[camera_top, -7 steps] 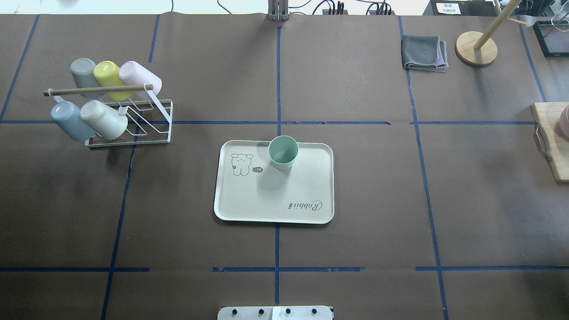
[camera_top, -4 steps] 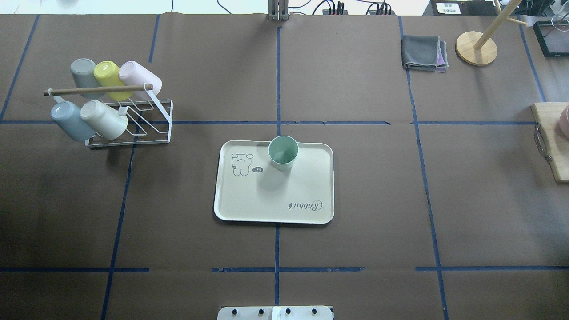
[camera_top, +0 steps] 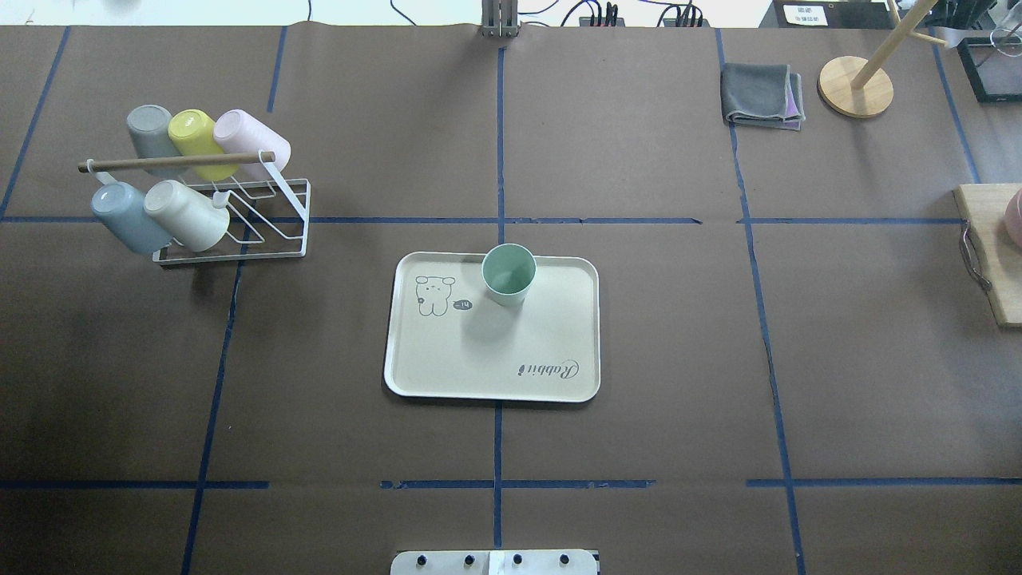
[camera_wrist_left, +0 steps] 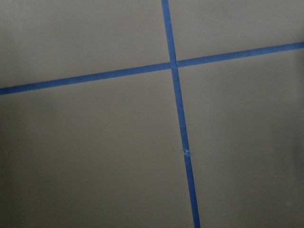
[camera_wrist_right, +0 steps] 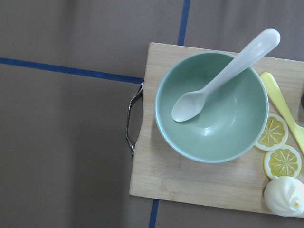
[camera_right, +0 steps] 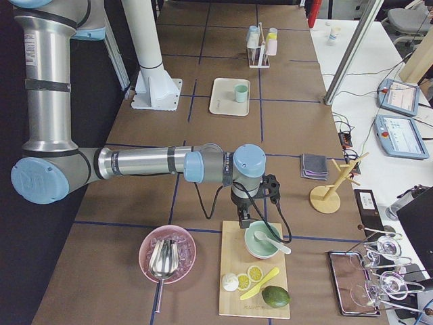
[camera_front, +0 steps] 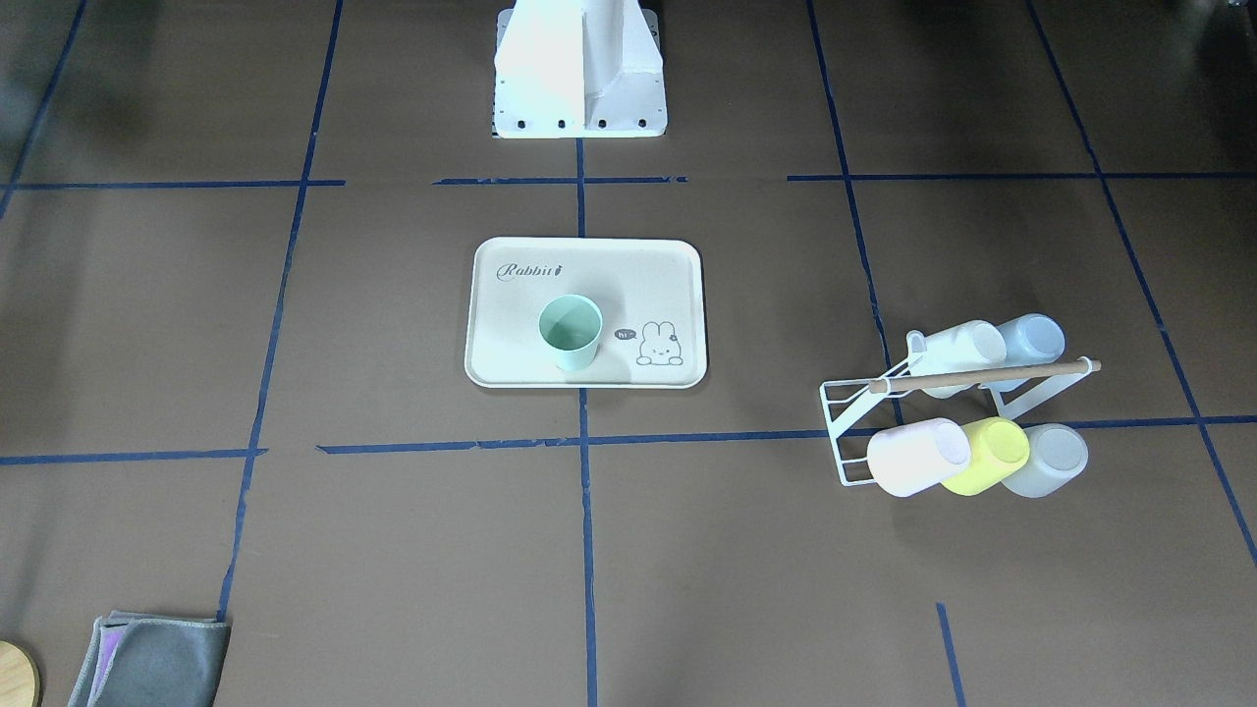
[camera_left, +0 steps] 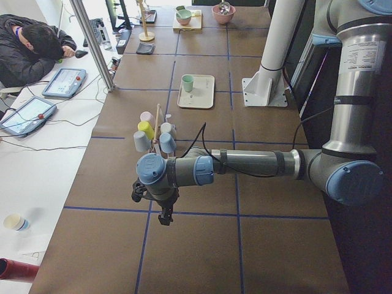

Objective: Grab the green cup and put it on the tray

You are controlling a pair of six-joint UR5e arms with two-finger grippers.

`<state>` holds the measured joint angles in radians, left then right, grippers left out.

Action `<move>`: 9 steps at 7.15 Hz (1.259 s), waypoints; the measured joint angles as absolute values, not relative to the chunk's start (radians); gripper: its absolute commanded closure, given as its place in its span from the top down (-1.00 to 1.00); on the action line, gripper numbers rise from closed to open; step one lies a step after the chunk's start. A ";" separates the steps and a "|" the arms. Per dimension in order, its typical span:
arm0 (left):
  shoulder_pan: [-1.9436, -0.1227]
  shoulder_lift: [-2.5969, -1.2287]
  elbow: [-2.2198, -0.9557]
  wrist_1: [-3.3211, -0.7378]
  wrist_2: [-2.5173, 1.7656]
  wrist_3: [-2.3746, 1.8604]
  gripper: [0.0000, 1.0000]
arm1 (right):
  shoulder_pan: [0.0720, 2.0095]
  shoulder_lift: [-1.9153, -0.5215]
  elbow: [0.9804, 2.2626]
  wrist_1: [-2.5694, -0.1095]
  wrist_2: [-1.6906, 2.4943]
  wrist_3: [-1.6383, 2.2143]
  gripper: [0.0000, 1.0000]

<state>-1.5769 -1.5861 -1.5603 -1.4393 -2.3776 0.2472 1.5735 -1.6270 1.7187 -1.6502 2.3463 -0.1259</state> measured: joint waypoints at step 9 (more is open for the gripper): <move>-1.577 -1.585 -1.566 -1.439 -2.375 0.247 1.00 | 1.592 -1.620 1.674 -1.650 2.381 -0.004 1.00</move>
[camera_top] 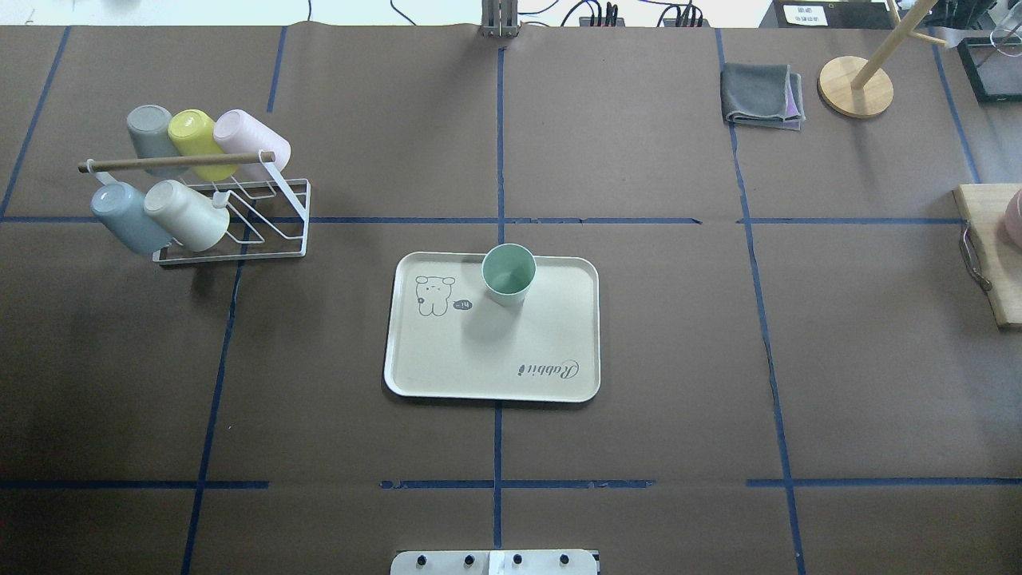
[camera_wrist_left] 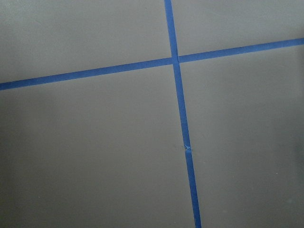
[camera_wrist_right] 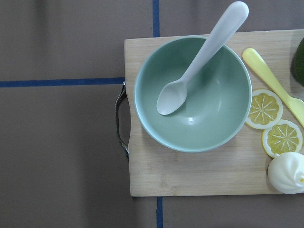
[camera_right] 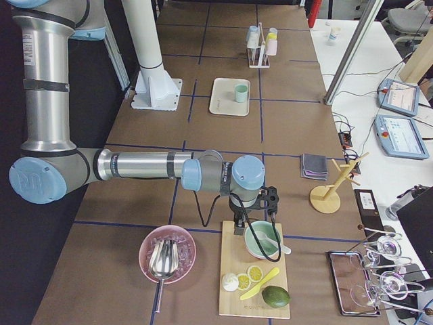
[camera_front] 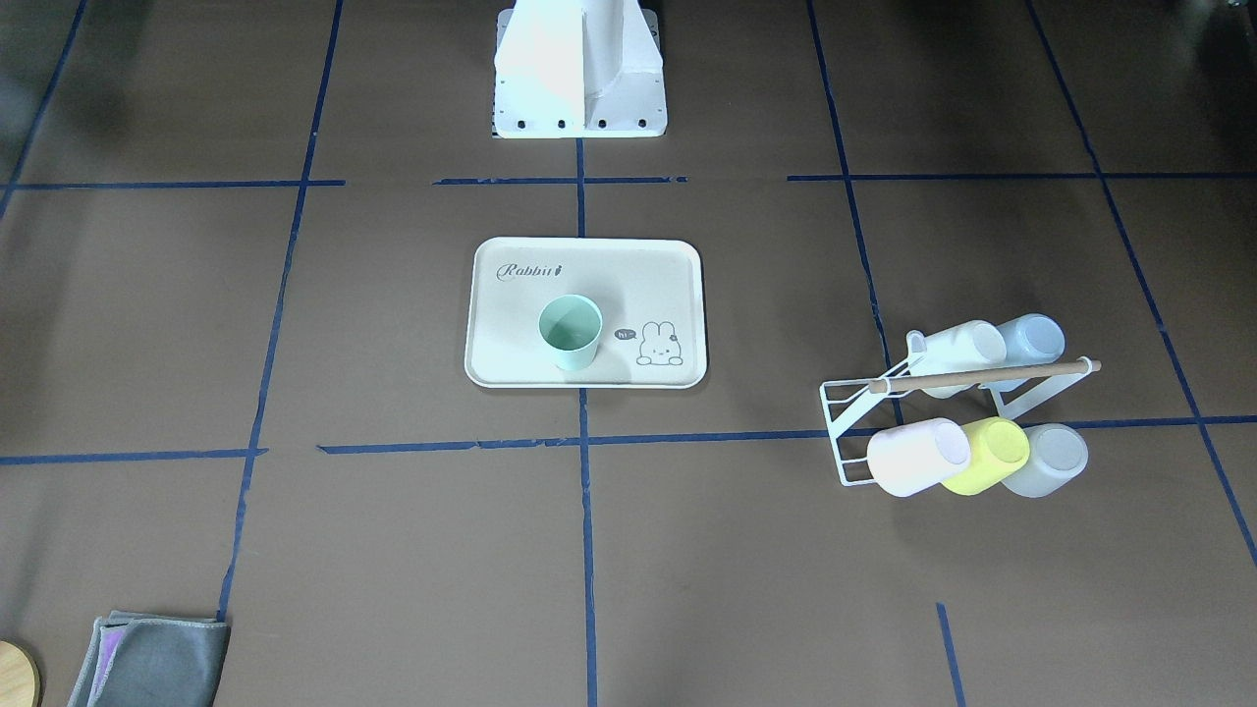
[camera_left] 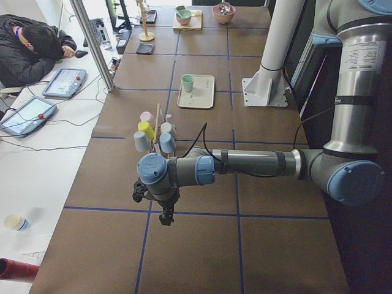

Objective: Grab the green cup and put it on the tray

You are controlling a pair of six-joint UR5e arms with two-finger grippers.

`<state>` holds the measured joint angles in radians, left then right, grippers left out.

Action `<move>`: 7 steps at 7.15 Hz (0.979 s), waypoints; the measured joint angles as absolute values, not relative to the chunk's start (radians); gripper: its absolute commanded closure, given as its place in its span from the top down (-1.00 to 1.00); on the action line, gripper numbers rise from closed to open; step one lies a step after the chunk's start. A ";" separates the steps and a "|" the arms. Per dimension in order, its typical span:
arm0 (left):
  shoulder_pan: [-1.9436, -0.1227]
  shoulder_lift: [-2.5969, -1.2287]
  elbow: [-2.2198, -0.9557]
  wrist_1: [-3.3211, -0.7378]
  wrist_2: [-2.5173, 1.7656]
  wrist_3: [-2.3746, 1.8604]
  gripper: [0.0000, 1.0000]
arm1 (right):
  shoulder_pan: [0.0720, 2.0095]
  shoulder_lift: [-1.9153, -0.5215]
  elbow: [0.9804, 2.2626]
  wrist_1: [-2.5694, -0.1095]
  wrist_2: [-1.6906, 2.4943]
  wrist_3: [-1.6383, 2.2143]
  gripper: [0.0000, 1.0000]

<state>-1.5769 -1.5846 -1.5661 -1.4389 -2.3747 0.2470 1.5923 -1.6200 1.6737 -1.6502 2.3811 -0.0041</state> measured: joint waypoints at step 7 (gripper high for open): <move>-1.577 -1.536 -1.563 -1.501 -2.378 0.248 1.00 | 1.592 -1.618 1.676 -1.649 2.382 -0.005 1.00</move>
